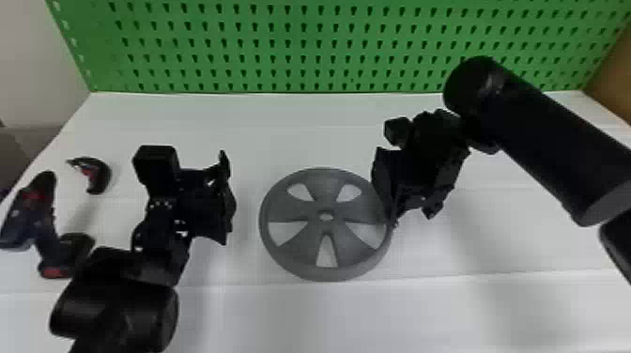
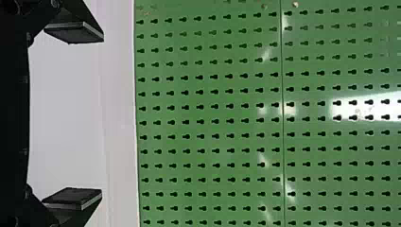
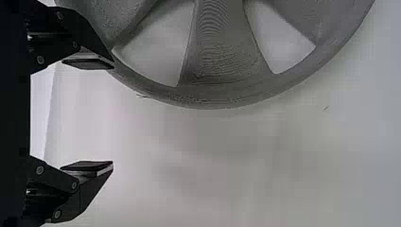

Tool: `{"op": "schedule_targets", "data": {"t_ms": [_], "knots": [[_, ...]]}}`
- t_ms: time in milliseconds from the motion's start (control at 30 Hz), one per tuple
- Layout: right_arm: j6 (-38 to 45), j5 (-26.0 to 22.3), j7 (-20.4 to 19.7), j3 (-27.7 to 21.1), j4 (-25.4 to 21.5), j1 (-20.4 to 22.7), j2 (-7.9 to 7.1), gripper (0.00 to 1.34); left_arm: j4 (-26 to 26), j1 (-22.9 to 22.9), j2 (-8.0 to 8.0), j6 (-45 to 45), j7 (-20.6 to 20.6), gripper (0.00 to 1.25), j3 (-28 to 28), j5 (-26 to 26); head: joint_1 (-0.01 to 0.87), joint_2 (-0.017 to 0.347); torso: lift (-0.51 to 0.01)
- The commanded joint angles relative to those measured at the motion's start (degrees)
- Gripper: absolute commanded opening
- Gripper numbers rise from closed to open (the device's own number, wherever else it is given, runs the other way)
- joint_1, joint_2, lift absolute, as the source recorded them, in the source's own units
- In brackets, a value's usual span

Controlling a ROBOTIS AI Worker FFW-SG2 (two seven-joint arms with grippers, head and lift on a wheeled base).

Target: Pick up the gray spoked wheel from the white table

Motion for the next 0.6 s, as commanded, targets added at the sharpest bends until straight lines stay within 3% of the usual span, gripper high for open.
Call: {"op": "schedule_targets", "data": {"t_ms": [0,167,300,367,567], "knots": [[-1.4,-3.1,-2.0,0.3,0.9,-0.3,0.59,0.84,0.0,0.0,0.01,0.0,0.0,1.12,-0.1,0.0,0.765,0.006,-0.092],[-2.5,-8.5,-5.0,-0.1,3.5,-0.5,1.11,0.83,0.0,0.0,0.01,0.0,0.0,1.12,-0.1,-0.1,0.765,0.006,-0.092],[-4.9,-16.1,-14.1,-2.5,5.8,0.1,2.26,0.84,0.0,0.2,0.01,0.0,0.0,1.12,0.0,-0.1,0.765,0.006,-0.092],[-6.2,-17.4,-17.2,-4.3,6.2,0.6,2.87,0.84,0.0,0.2,0.01,0.1,0.0,1.12,0.0,-0.3,0.765,0.006,-0.092],[-12.0,-19.0,-19.5,-6.7,7.9,1.7,4.10,0.84,0.0,0.2,0.27,0.1,0.0,1.12,-0.2,-0.3,0.765,0.006,-0.092]]}}
